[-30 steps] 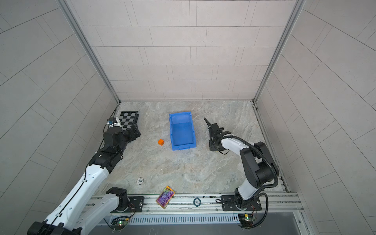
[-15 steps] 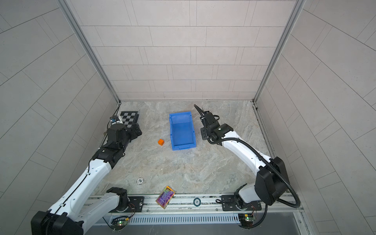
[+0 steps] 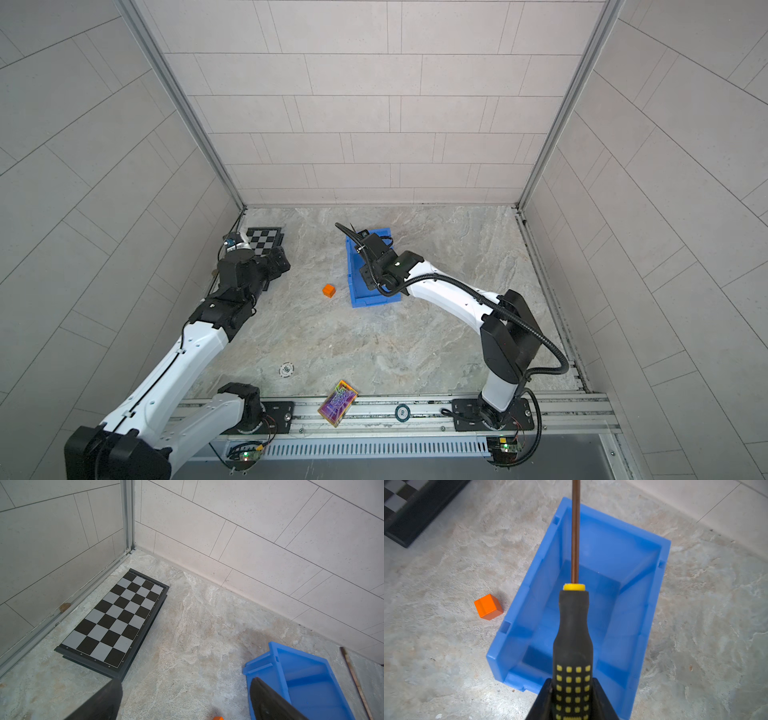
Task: Put the screwdriver in the bin
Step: Place the screwdriver into the bin.
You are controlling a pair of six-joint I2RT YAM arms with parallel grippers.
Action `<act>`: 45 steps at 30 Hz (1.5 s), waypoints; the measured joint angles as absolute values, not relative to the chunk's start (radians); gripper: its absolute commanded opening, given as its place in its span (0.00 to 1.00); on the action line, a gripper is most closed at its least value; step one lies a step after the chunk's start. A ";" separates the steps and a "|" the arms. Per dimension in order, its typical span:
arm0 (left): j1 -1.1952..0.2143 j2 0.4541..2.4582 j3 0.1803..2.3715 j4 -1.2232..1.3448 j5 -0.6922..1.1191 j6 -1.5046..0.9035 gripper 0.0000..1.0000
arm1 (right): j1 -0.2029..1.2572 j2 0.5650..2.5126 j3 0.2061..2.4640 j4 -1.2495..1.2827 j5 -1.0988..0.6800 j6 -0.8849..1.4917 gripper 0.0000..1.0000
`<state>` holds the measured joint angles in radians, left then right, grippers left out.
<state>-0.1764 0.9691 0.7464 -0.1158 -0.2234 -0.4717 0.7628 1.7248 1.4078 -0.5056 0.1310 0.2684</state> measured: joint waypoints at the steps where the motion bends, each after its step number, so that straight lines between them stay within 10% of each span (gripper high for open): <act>1: -0.176 0.965 0.746 -0.116 -0.226 -0.471 0.99 | 0.762 1.741 1.408 -0.506 0.131 0.266 0.25; 20: -0.176 0.900 0.746 -0.147 -0.264 -0.450 0.99 | 0.760 2.061 1.603 -0.633 0.173 0.262 0.29; 45: -0.176 0.801 0.735 -0.196 -0.333 -0.418 1.00 | 0.730 1.962 1.605 -0.665 0.160 0.264 0.39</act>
